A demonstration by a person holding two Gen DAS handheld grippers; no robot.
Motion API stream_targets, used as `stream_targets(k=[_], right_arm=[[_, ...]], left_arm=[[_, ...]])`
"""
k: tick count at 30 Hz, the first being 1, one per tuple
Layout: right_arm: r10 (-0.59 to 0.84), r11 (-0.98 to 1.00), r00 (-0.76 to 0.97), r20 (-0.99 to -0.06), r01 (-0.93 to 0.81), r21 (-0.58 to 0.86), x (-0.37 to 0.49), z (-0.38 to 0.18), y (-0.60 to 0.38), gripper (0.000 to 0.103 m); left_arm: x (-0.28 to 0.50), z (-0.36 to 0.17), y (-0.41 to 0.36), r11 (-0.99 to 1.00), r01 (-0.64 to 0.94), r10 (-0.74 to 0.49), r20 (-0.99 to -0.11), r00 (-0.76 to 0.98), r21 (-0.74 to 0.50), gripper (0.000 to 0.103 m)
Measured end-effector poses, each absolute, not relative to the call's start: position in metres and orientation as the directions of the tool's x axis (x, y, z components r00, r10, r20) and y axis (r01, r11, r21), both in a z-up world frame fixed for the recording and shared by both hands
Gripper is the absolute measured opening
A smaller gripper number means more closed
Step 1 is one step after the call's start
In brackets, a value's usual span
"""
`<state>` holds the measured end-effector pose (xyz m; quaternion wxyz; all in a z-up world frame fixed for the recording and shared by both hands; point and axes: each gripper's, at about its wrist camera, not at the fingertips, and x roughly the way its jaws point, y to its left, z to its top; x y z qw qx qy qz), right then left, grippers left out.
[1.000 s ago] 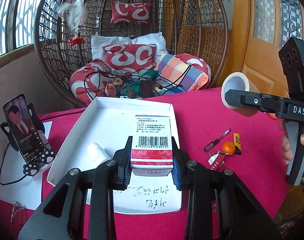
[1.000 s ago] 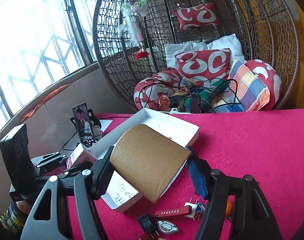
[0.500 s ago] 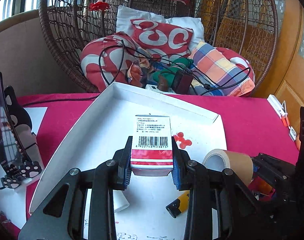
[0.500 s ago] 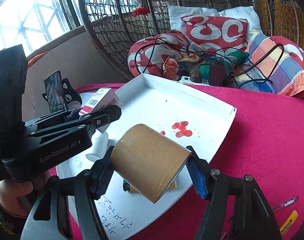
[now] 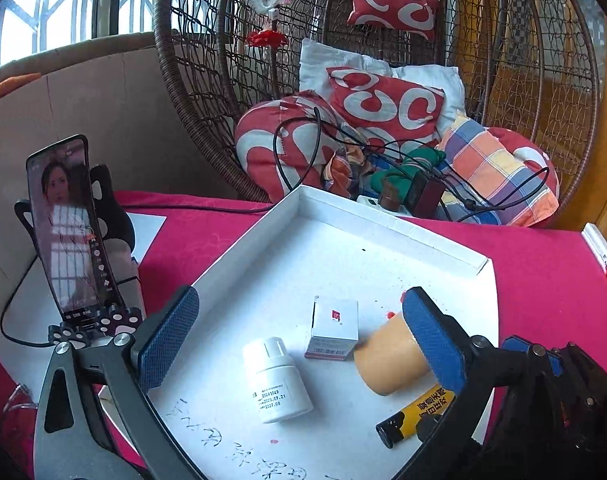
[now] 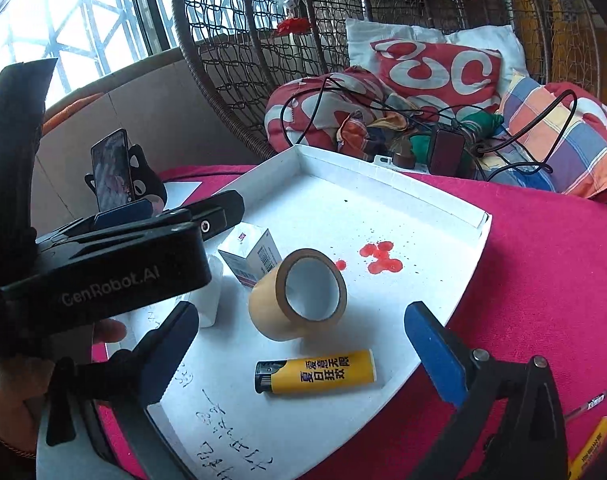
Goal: Organize rigid objects
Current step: 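Place the barcode box in the white tray with the left tool while the right tool places the tape roll, then move the left tool to the red cylindrical container and grasp it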
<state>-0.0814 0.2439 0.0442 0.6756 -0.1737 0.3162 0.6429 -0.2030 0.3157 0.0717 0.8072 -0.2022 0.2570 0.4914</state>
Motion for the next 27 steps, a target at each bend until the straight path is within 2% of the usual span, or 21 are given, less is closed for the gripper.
stream_targets(k=[6, 15, 19, 24, 25, 27], right_arm=[[0.8, 0.152, 0.006, -0.6, -0.969, 0.193, -0.072, 0.06, 0.21, 0.103], [0.87, 0.218, 0.028, -0.492, -0.917, 0.333, -0.041, 0.084, 0.15, 0.103], [0.921, 0.249, 0.109, -0.373, -0.903, 0.351, -0.028, 0.108, 0.113, 0.103], [0.979, 0.204, 0.186, -0.084, -0.914, 0.352, -0.027, 0.15, 0.053, 0.103], [0.979, 0.204, 0.201, -0.047, -0.917, 0.344, -0.028, 0.156, 0.044, 0.103], [0.971, 0.234, 0.234, -0.039, -0.917, 0.324, -0.028, 0.163, 0.038, 0.103]], left_arm=[[-0.217, 0.086, 0.295, 0.429, -0.894, 0.699, -0.581, 0.417, -0.125, 0.103], [-0.231, 0.087, 0.25, 0.444, -0.867, 0.664, -0.568, 0.487, -0.224, 0.103], [-0.234, 0.093, 0.235, 0.459, -0.863, 0.675, -0.549, 0.493, -0.211, 0.103], [-0.238, 0.104, 0.215, 0.527, -0.823, 0.67, -0.492, 0.556, -0.213, 0.103], [-0.238, 0.106, 0.21, 0.553, -0.803, 0.659, -0.474, 0.585, -0.221, 0.103], [-0.237, 0.108, 0.203, 0.595, -0.769, 0.634, -0.45, 0.628, -0.234, 0.103]])
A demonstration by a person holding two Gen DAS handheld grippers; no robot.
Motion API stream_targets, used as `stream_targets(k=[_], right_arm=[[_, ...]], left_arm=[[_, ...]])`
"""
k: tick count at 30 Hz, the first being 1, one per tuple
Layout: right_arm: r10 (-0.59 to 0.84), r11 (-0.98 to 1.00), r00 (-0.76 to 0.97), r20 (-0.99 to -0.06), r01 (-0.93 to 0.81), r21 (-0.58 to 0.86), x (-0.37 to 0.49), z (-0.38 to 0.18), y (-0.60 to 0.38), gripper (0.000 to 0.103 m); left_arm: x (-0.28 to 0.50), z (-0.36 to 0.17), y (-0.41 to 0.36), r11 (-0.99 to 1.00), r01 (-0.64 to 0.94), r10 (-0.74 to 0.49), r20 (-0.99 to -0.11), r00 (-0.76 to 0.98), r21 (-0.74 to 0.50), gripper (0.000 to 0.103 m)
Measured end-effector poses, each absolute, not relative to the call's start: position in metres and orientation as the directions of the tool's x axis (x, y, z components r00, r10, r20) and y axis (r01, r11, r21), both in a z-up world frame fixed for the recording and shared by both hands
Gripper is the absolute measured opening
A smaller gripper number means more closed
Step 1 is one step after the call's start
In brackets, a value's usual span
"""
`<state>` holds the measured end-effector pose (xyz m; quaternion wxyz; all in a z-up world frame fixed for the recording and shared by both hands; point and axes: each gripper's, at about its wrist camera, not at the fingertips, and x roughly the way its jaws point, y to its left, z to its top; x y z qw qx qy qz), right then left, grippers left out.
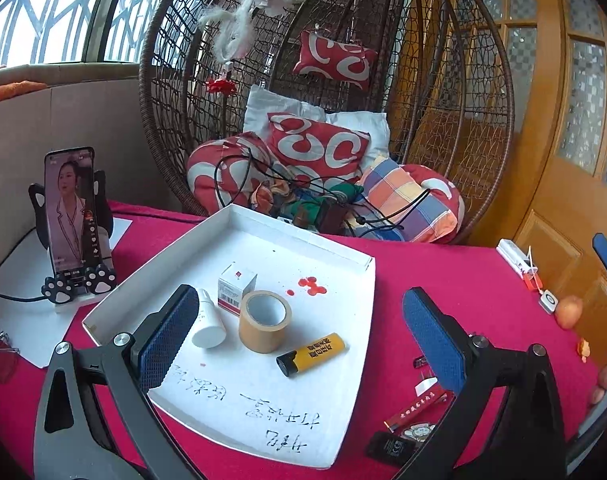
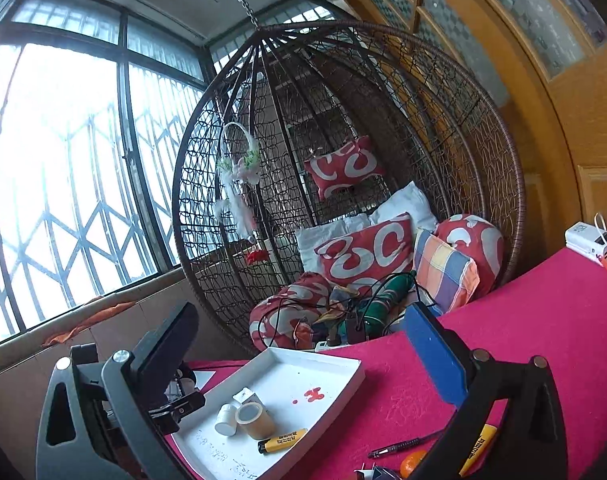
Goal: Organize rigid objects
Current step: 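Move the left tool to the red cylindrical container and grasp it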
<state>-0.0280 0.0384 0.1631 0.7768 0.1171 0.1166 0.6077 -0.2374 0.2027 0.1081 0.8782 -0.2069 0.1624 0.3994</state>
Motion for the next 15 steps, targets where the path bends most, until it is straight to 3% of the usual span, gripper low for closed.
stream_targets(k=[3, 7, 11, 15], right_arm=[[0.972, 0.232, 0.203, -0.122, -0.918, 0.322, -0.021, 0.16, 0.045, 0.103], [0.967, 0.254, 0.235, -0.098, -0.892, 0.374, -0.007, 0.143, 0.027, 0.103], [0.963, 0.268, 0.248, -0.104, -0.848, 0.457, 0.015, 0.134, 0.01, 0.103], [0.941, 0.331, 0.328, -0.088, -0.831, 0.446, 0.019, 0.129, -0.005, 0.103]], left_arm=[[-0.233, 0.108, 0.191, 0.663, -0.708, 0.573, -0.445, 0.689, -0.244, 0.103], [-0.226, 0.099, 0.171, 0.764, -0.607, 0.463, -0.469, 0.752, -0.218, 0.103], [-0.215, 0.081, 0.142, 0.853, -0.503, 0.358, -0.546, 0.758, -0.138, 0.103], [-0.202, 0.057, 0.116, 0.903, -0.41, 0.251, -0.621, 0.743, -0.126, 0.103]])
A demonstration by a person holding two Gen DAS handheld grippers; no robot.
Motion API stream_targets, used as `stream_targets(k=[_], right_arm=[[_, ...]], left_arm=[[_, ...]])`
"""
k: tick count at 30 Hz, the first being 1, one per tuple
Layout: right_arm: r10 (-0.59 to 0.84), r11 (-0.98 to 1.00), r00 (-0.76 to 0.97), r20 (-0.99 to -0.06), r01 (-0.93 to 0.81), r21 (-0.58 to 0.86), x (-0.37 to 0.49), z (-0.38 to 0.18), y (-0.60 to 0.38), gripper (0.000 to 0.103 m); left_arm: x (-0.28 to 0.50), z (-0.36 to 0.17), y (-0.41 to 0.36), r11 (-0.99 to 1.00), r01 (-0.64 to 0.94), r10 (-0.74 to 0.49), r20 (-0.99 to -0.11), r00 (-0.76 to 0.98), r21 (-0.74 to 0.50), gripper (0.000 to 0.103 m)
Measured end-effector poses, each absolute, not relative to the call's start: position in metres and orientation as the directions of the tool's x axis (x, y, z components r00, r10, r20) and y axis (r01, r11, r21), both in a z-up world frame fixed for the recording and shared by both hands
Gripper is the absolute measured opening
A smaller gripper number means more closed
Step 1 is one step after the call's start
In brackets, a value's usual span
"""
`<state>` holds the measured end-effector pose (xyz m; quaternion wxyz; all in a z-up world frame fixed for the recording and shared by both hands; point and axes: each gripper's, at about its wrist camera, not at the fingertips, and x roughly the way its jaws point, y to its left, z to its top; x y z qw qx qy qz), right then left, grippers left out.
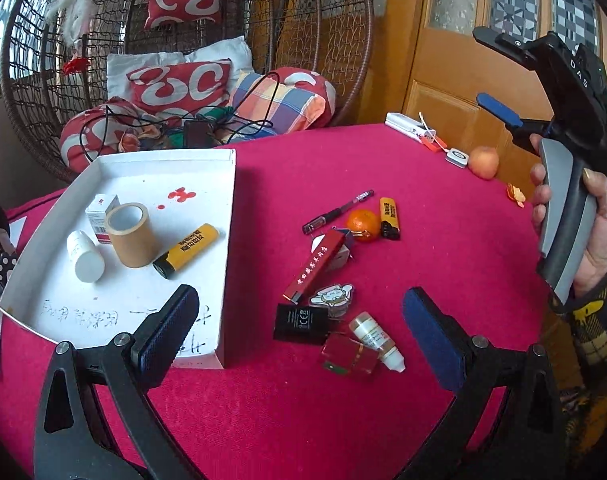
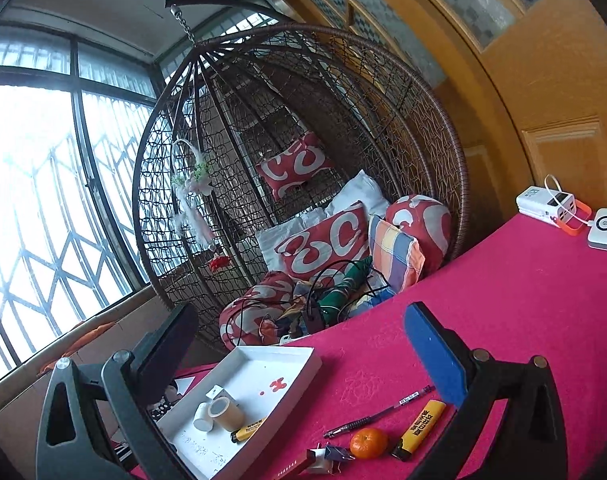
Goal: Organize rigid objects
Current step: 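Move the left tool to the red cylindrical container and grasp it, then grasp the second yellow lighter with the right tool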
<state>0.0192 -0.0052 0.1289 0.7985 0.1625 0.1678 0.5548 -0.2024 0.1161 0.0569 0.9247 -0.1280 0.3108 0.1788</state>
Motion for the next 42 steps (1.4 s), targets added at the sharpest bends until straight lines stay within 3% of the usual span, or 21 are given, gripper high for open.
stream_targets(k=[5, 10, 16, 20, 22, 24, 28, 34, 36, 42], right_arm=[[0.935, 0.353, 0.327, -0.138, -0.826, 0.439, 0.023, 0.121, -0.005, 0.103], [0.928, 0.373, 0.324, -0.184, -0.807, 0.459, 0.031, 0.11, -0.006, 0.103], [0.909, 0.412, 0.328, -0.256, -0.798, 0.439, 0.042, 0.093, -0.012, 0.103], [0.855, 0.494, 0.35, -0.383, -0.775, 0.395, 0.055, 0.073, -0.003, 0.103], [0.818, 0.521, 0.343, -0.462, -0.782, 0.341, 0.058, 0.061, 0.007, 0.103], [0.76, 0.545, 0.348, -0.548, -0.801, 0.246, 0.056, 0.051, 0.021, 0.103], [0.654, 0.531, 0.322, -0.684, -0.84, 0.112, 0.05, 0.026, 0.048, 0.103], [0.575, 0.444, 0.349, -0.74, -0.893, -0.076, 0.024, 0.006, 0.077, 0.098], [0.53, 0.439, 0.373, -0.761, -0.889, -0.13, 0.023, -0.003, 0.089, 0.091], [0.538, 0.462, 0.338, -0.773, -0.885, -0.065, 0.037, -0.004, 0.098, 0.087]], left_arm=[[-0.189, 0.038, 0.094, 0.938, -0.328, 0.176, -0.664, 0.727, -0.111, 0.101], [-0.179, 0.024, 0.094, 0.946, -0.307, 0.143, -0.715, 0.684, -0.105, 0.073], [-0.172, 0.005, 0.093, 0.956, -0.285, 0.129, -0.763, 0.633, -0.075, 0.07], [-0.162, -0.007, 0.091, 0.959, -0.277, 0.124, -0.788, 0.603, -0.061, 0.067], [-0.161, -0.009, 0.086, 0.962, -0.274, 0.169, -0.786, 0.595, 0.0, 0.052], [-0.163, -0.007, 0.087, 0.963, -0.268, 0.158, -0.784, 0.601, -0.011, 0.046], [-0.167, -0.007, 0.089, 0.959, -0.283, 0.164, -0.782, 0.601, -0.017, 0.046], [-0.173, -0.006, 0.096, 0.948, -0.314, 0.167, -0.777, 0.607, -0.042, 0.046], [-0.174, -0.006, 0.097, 0.944, -0.325, 0.165, -0.775, 0.609, -0.054, 0.046], [-0.175, -0.005, 0.098, 0.938, -0.339, 0.167, -0.772, 0.613, -0.066, 0.046]])
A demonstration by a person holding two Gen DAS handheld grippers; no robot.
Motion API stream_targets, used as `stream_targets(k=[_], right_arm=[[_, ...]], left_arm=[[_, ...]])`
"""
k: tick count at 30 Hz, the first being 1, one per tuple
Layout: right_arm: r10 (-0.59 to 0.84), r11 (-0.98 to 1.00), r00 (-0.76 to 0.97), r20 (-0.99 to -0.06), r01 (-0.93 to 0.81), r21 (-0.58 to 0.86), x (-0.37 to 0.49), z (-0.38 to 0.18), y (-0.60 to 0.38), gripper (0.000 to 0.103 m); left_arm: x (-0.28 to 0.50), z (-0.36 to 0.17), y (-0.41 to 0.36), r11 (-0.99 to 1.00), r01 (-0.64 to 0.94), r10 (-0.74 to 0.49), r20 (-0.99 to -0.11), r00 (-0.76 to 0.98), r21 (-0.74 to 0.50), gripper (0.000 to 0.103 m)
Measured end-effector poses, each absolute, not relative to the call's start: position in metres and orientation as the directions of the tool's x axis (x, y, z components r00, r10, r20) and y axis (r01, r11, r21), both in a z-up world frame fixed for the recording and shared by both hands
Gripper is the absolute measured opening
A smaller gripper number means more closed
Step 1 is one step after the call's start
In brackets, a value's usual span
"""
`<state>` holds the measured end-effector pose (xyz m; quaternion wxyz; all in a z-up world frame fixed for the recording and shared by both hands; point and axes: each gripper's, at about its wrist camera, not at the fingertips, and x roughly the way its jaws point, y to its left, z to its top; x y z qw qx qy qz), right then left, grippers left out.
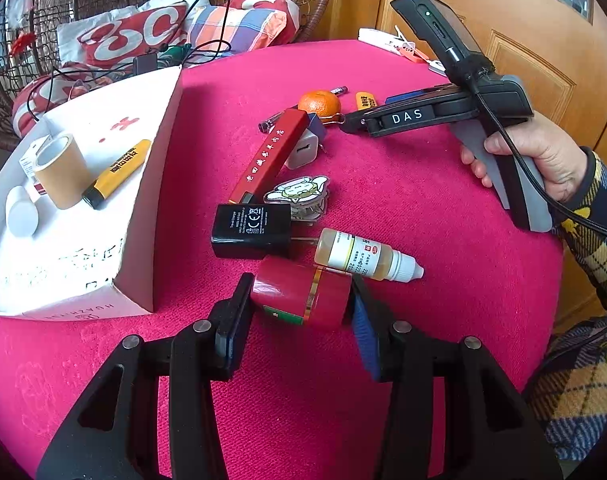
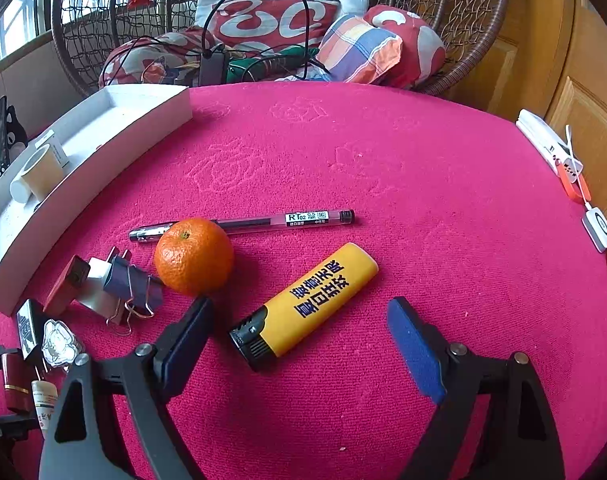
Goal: Organize rigid objects
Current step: 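Grasp the second yellow lighter with the right tool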
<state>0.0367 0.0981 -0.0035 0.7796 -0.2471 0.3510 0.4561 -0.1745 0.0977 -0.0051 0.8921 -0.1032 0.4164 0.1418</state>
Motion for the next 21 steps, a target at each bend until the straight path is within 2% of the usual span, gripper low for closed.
stream_targets(k=[1, 3, 4, 6, 9, 21], right_arm=[[0.541, 0.457, 0.337, -0.77, -0.887, -0.067, 0.036, -0.003, 0.096, 0.084], [0.551, 0.452, 0.331, -0.766, -0.89, -0.059, 0.039, -0.001, 0.089, 0.067], [0.553, 0.458, 0.334, -0.763, -0.887, -0.056, 0.041, 0.0, 0.084, 0.063], [0.556, 0.468, 0.336, -0.761, -0.882, -0.048, 0.047, 0.002, 0.078, 0.04], [0.561, 0.485, 0.328, -0.76, -0.874, -0.019, 0.054, 0.003, 0.072, 0.025], [0.675, 0.506, 0.3, -0.674, -0.853, 0.127, 0.056, 0.032, 0.05, 0.023]], left_arm=[[-0.175, -0.005, 0.098, 0.938, -0.34, 0.169, -0.771, 0.614, -0.066, 0.046], [-0.176, -0.004, 0.098, 0.935, -0.347, 0.171, -0.768, 0.617, -0.07, 0.046], [-0.177, -0.004, 0.099, 0.933, -0.351, 0.171, -0.767, 0.619, -0.076, 0.046], [-0.177, -0.004, 0.1, 0.933, -0.349, 0.162, -0.764, 0.625, -0.088, 0.046], [-0.177, -0.003, 0.097, 0.939, -0.334, 0.159, -0.759, 0.631, -0.08, 0.046], [-0.198, 0.029, 0.107, 0.91, -0.4, 0.219, -0.694, 0.686, -0.107, 0.046]])
